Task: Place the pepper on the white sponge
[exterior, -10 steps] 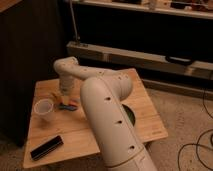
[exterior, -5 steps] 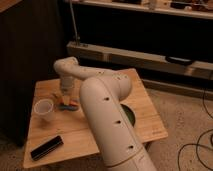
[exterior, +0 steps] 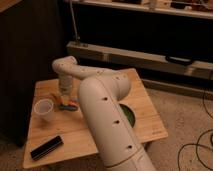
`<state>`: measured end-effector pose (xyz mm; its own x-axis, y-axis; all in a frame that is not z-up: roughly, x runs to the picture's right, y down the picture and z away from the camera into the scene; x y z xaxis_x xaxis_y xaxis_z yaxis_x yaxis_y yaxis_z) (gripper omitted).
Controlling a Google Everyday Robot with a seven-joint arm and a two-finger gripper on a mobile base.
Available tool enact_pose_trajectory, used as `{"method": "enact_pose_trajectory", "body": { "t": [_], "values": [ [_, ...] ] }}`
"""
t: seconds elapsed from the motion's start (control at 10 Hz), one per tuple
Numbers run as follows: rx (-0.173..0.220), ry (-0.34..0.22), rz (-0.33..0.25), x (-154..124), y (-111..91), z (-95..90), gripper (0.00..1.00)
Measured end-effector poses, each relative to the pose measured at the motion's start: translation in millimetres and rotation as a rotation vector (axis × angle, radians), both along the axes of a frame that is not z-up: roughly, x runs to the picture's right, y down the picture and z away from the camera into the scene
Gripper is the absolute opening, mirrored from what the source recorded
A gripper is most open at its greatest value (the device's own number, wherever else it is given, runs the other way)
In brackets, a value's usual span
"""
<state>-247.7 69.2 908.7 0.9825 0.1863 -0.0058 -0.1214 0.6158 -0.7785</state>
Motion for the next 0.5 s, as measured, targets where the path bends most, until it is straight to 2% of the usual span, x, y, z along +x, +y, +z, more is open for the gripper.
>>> {"method": "enact_pose_trajectory", "body": {
  "t": [0.5],
  "values": [
    [-0.012, 0.004, -0.014, -0.6, 4.0, 1.8, 0.46]
  ]
}}
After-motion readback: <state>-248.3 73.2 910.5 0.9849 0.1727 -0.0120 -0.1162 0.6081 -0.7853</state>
